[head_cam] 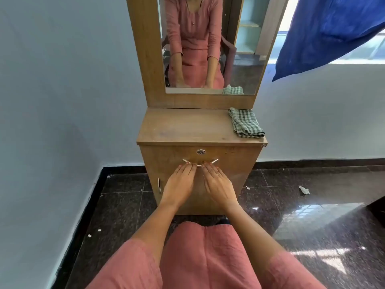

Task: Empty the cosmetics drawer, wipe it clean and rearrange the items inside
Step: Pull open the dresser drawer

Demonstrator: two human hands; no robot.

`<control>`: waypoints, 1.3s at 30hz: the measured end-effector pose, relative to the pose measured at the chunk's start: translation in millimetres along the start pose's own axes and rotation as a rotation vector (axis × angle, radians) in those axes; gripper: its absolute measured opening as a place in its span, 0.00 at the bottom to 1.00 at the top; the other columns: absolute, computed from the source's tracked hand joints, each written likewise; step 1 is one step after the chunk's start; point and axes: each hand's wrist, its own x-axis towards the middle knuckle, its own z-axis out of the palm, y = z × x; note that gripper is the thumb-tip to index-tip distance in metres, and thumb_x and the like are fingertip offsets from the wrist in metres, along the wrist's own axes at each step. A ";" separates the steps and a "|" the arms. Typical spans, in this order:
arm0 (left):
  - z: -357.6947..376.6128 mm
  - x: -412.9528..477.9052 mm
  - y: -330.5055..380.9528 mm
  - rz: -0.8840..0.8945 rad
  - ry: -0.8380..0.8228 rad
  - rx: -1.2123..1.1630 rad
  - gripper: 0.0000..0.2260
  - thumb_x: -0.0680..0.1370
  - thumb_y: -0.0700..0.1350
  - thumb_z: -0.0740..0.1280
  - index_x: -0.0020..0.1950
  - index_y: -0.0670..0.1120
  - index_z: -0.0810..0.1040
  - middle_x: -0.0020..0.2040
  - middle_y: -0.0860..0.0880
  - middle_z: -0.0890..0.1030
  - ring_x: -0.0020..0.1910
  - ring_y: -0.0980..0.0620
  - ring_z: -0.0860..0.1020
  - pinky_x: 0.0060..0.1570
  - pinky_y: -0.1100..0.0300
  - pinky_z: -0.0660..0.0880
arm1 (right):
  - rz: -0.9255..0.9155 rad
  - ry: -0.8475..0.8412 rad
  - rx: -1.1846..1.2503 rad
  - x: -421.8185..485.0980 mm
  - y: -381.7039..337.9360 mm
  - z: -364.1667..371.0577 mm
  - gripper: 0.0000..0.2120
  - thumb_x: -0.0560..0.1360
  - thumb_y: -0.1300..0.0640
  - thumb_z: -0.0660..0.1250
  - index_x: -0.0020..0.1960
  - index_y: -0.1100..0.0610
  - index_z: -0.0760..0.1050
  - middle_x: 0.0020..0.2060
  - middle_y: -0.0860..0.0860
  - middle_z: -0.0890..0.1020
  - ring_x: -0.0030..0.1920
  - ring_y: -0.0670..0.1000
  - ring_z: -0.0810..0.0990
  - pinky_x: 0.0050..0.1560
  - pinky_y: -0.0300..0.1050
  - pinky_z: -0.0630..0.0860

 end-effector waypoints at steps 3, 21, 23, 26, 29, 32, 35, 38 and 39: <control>2.1 10.5 -3.5 -0.014 -0.090 -0.069 0.23 0.78 0.35 0.56 0.73 0.44 0.59 0.71 0.47 0.65 0.69 0.49 0.66 0.68 0.58 0.62 | 0.060 -0.071 0.121 10.0 0.6 9.5 0.19 0.69 0.67 0.64 0.61 0.64 0.74 0.59 0.59 0.79 0.59 0.57 0.79 0.59 0.52 0.75; 23.4 14.4 3.0 -0.135 0.097 -0.227 0.05 0.71 0.39 0.66 0.45 0.46 0.79 0.44 0.50 0.80 0.46 0.50 0.78 0.30 0.55 0.78 | 0.188 0.022 0.133 15.2 -1.6 5.4 0.11 0.64 0.59 0.76 0.33 0.55 0.73 0.33 0.48 0.78 0.36 0.51 0.79 0.19 0.37 0.65; 23.2 4.2 4.7 -0.129 0.118 -0.243 0.05 0.69 0.41 0.67 0.43 0.47 0.79 0.41 0.52 0.80 0.43 0.52 0.79 0.27 0.57 0.78 | 0.176 0.034 0.121 5.2 -4.0 3.7 0.10 0.64 0.58 0.76 0.34 0.55 0.74 0.34 0.47 0.78 0.37 0.50 0.80 0.19 0.36 0.66; 19.5 -11.3 7.8 -0.107 0.135 -0.256 0.06 0.68 0.44 0.65 0.42 0.49 0.80 0.40 0.55 0.81 0.40 0.55 0.79 0.25 0.61 0.76 | 0.175 0.058 0.134 -9.8 -8.5 -4.4 0.11 0.63 0.58 0.77 0.33 0.55 0.74 0.33 0.46 0.78 0.36 0.48 0.79 0.19 0.36 0.66; 16.0 -25.6 10.5 -0.087 0.142 -0.254 0.08 0.68 0.45 0.63 0.40 0.50 0.81 0.38 0.57 0.81 0.36 0.57 0.78 0.24 0.64 0.74 | 0.171 0.073 0.135 -27.3 -13.7 -12.8 0.11 0.63 0.57 0.77 0.34 0.54 0.74 0.34 0.45 0.78 0.37 0.47 0.79 0.21 0.37 0.68; 16.2 -42.5 12.2 -0.039 0.150 -0.255 0.06 0.67 0.42 0.67 0.40 0.49 0.82 0.37 0.57 0.82 0.37 0.57 0.79 0.26 0.62 0.76 | 0.171 0.066 0.141 -44.5 -19.7 -19.6 0.11 0.62 0.57 0.77 0.34 0.53 0.74 0.33 0.45 0.78 0.39 0.45 0.77 0.23 0.36 0.69; 14.5 -58.1 14.2 -0.004 0.151 -0.262 0.06 0.70 0.45 0.64 0.39 0.50 0.81 0.36 0.57 0.81 0.38 0.58 0.78 0.28 0.64 0.76 | 0.179 0.042 0.148 -60.1 -25.0 -25.8 0.12 0.60 0.58 0.78 0.34 0.52 0.74 0.33 0.44 0.79 0.40 0.44 0.76 0.24 0.37 0.70; 13.9 -73.2 16.4 0.011 0.147 -0.270 0.07 0.71 0.48 0.63 0.39 0.51 0.80 0.36 0.57 0.81 0.40 0.61 0.76 0.28 0.64 0.75 | 0.143 -0.011 0.103 -73.4 -28.6 -32.3 0.12 0.58 0.57 0.79 0.34 0.52 0.76 0.34 0.44 0.79 0.38 0.45 0.80 0.23 0.37 0.71; 12.8 -77.6 16.9 0.017 0.148 -0.277 0.08 0.71 0.48 0.62 0.39 0.51 0.80 0.37 0.58 0.81 0.41 0.61 0.75 0.29 0.65 0.75 | 0.130 -0.020 0.090 -76.9 -29.6 -34.2 0.13 0.58 0.56 0.79 0.34 0.52 0.76 0.34 0.44 0.80 0.38 0.46 0.81 0.22 0.36 0.71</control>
